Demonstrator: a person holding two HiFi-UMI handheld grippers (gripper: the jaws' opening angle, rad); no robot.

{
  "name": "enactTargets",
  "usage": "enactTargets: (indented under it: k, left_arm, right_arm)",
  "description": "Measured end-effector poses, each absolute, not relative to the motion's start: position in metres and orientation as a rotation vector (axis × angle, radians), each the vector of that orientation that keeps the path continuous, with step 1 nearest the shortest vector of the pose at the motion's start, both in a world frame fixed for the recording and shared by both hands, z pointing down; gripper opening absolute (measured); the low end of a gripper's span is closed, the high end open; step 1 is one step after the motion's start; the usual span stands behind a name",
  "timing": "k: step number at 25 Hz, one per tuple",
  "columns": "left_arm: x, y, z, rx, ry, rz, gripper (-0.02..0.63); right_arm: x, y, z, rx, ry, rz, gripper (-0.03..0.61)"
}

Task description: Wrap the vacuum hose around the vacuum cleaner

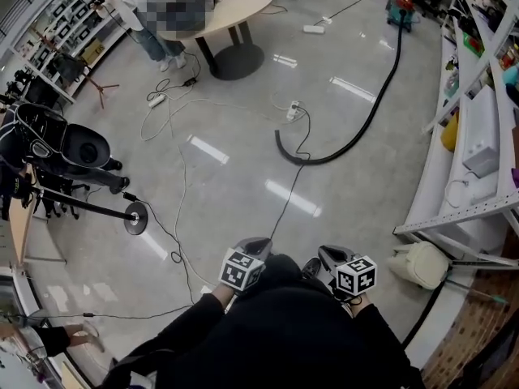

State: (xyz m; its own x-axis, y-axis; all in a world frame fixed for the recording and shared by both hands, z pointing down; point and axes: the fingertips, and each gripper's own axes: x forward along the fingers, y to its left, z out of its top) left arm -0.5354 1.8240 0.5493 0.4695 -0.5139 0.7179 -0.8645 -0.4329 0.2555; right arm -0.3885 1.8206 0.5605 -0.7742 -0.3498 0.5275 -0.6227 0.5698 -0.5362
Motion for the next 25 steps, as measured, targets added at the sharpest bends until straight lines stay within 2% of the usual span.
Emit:
enactTargets:
  k: [6, 15, 20, 25]
  left_arm:
    - [-0.537, 1.799, 0.537, 2.107, -1.156, 0.78, 0.023]
    - [-0.521, 1.722, 0.565, 2.163, -1.111, 0.825, 0.023]
    - [-0.55, 1.653, 0.581, 2.148, -1.086, 0.722, 0.023]
    - [-0.608, 1.57, 0.604, 2.084, -1.124, 0.647, 0.023]
  right_arm:
    - [-0.379, 1.81, 0.571, 0.83, -2.418, 1.12, 0.014]
    - [-0.359, 1.737, 0.59, 0.86, -2.341, 1.132, 0.014]
    - [-0.397, 1.67, 0.61, 0.778, -2.278, 1.12, 0.014]
    - [-0.462, 1.593, 0.611, 0.644, -2.257, 0.969, 0.014]
